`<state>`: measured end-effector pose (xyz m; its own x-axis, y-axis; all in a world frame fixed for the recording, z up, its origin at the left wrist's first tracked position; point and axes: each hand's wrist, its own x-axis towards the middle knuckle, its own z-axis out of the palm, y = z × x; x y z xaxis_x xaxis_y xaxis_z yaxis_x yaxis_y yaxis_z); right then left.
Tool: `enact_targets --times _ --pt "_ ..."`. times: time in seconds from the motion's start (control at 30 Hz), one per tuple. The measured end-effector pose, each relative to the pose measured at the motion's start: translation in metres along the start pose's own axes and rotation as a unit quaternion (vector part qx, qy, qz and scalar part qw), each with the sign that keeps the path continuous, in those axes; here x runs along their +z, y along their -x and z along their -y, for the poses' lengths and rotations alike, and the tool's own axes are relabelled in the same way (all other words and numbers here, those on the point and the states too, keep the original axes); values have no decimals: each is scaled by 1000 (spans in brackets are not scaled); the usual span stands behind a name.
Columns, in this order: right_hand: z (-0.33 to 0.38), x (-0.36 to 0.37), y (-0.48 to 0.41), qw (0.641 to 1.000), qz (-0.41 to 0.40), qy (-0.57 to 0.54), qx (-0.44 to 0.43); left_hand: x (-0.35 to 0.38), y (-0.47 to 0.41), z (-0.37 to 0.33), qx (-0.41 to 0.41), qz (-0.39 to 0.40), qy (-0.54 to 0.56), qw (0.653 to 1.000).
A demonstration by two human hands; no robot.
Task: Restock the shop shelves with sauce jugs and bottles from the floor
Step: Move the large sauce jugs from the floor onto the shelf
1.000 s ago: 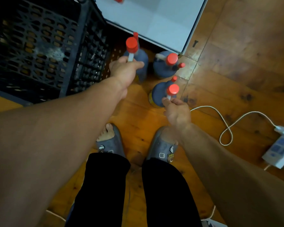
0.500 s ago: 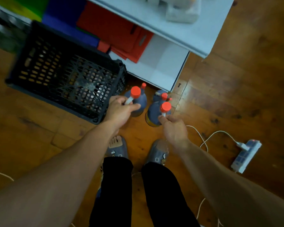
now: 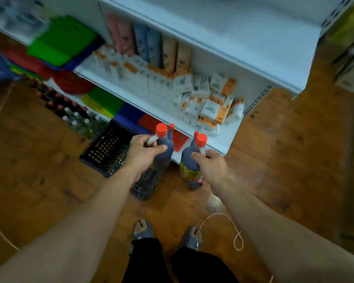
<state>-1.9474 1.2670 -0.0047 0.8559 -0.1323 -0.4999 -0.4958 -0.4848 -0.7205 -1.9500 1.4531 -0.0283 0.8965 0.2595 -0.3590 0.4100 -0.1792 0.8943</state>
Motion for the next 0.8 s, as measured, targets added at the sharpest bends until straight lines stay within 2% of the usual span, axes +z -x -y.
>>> enact_targets --times 0.27,0.47,0.8 --pt "126 -28 33 992 -35 -31 -121 -82 -2 -122 85 -3 -1 996" --pt "212 -34 46 971 -119 -19 -204 -141 -18 -200 144 22 16 989" --pt "314 -48 29 955 -125 -76 -259 -190 -54 -295 181 31 39 982"
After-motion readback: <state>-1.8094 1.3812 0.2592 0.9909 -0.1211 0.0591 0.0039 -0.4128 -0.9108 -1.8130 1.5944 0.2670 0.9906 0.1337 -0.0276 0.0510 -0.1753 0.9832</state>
